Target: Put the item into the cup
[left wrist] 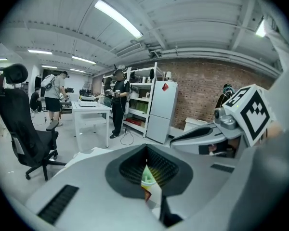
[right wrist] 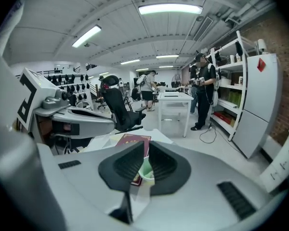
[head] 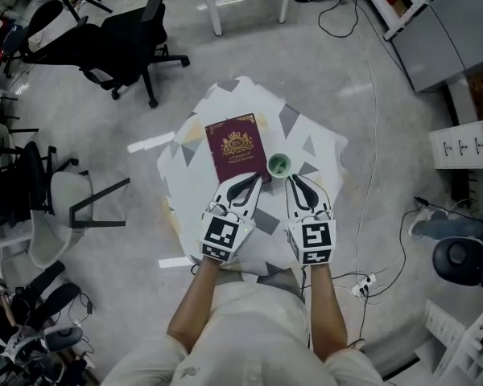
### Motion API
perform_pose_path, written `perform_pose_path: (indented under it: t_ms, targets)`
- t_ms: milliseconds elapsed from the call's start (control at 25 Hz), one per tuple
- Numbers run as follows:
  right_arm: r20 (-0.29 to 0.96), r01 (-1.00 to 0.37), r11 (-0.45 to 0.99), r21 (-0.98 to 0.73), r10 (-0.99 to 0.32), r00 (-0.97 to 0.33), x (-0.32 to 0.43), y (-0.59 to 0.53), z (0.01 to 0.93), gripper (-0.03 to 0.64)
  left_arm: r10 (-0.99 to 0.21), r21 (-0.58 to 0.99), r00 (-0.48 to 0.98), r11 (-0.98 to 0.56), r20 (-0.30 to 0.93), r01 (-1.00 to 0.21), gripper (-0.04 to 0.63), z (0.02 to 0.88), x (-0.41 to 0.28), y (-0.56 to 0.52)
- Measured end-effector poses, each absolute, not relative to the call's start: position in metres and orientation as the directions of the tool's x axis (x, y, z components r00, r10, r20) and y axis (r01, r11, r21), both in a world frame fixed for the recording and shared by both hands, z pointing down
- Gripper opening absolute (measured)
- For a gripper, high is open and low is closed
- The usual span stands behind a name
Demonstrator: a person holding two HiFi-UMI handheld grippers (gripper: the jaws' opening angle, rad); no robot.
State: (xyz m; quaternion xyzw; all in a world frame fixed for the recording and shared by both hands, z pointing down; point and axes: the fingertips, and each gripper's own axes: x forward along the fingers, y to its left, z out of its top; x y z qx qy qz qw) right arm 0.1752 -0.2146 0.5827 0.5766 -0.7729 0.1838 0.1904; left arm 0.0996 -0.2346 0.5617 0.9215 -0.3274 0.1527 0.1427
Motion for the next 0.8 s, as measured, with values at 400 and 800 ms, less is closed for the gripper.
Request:
perform_pose_path:
  t_ms: [400,800]
  targets:
    - [0.424,-0.978,0.208,-0.027,-0.883,-0.199,0.17,-0.182,0.531,0.028,-0.53,0.139,0.78,-0.791,0.332,-0.596,0.012,0.525,0.091,-0.206]
    - [0.405,-0.984,0.179,-0.022,-0.898,-0.172,0.164,-0.166,0.522,0.028,-0.507,0.129,0.801,-0.814,0.319,-0.566,0.012,0.516,0.087,-0.192]
